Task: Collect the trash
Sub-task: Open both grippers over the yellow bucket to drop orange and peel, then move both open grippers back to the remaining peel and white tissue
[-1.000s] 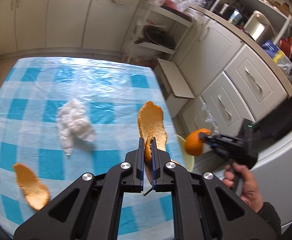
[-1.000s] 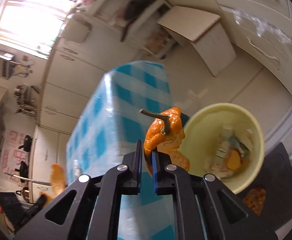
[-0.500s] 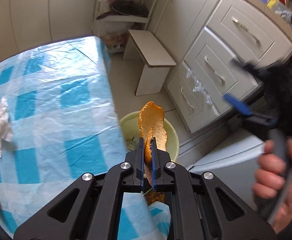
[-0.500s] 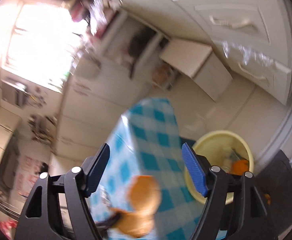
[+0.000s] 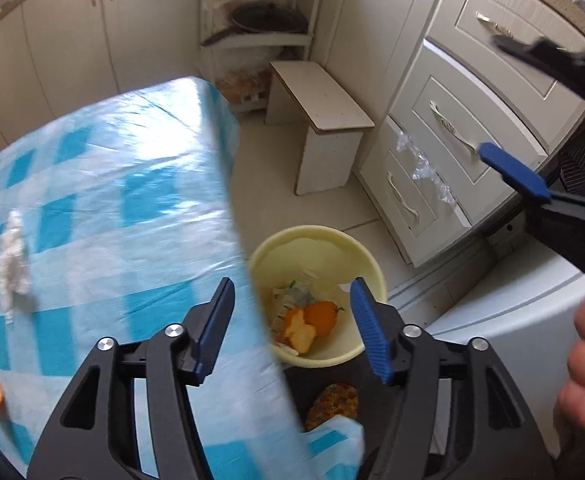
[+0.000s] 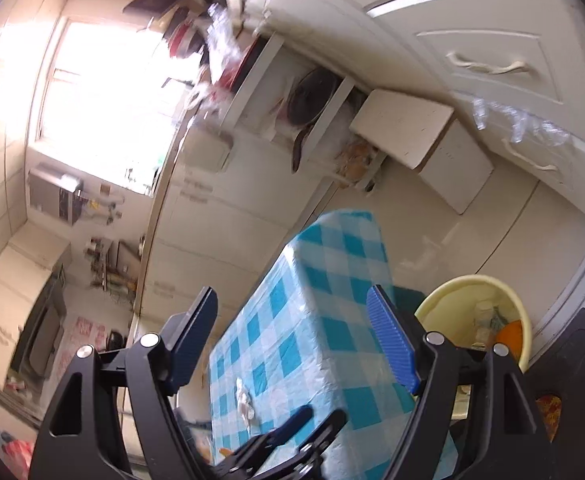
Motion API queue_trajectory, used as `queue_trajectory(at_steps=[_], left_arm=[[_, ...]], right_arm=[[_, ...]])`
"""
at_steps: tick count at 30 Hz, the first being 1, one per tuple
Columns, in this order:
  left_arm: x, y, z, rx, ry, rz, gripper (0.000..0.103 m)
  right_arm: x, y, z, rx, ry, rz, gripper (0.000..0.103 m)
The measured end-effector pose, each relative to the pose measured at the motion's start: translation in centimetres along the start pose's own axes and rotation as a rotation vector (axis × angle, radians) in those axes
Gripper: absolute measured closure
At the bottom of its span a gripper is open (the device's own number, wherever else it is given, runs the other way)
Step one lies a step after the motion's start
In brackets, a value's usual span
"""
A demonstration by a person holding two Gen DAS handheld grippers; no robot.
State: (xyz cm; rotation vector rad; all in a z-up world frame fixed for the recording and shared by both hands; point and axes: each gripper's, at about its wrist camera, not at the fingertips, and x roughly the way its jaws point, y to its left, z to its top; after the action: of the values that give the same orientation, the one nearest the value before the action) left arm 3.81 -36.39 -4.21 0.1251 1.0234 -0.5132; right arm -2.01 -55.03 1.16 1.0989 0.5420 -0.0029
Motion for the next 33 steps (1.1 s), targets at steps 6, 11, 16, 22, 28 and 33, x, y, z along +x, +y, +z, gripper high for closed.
queue_trajectory(at_steps=[6,11,16,22,28,33], left_arm=[[-8.2,9.2,-4.9,-0.074,-0.128,0.164,0.032],[-12.8,20.3,-8.9,-0.255,-0.159,0.318,0.030],[-14.0,29.5,-10.9,-0.414,-0.136,0.355,0.030],[-11.7,33.0,-12.0,-0.446,-0.082,0.298,0.029],[-9.6,32.1,-11.5,-0.400,-0.075,0.272,0.029],[-8.2,31.7,-11.1,-0.372,-0.062,0.265,0.029]], right_arm=[[6.0,5.6,-4.6,-0.213,0.172,0.008,0.029],[11.8,11.0,-11.6,-0.473,0.334,-0.012,0.029],[16.4,13.8,-17.1,-0.627,0.415,-0.047,0.029],[20.8,15.4,-20.6,-0.733,0.447,-0.118,0.029],[24.2,16.3,-23.1,-0.813,0.471,-0.172,0.029],[25.7,16.5,-24.0,-0.836,0.490,-0.191,0.029]])
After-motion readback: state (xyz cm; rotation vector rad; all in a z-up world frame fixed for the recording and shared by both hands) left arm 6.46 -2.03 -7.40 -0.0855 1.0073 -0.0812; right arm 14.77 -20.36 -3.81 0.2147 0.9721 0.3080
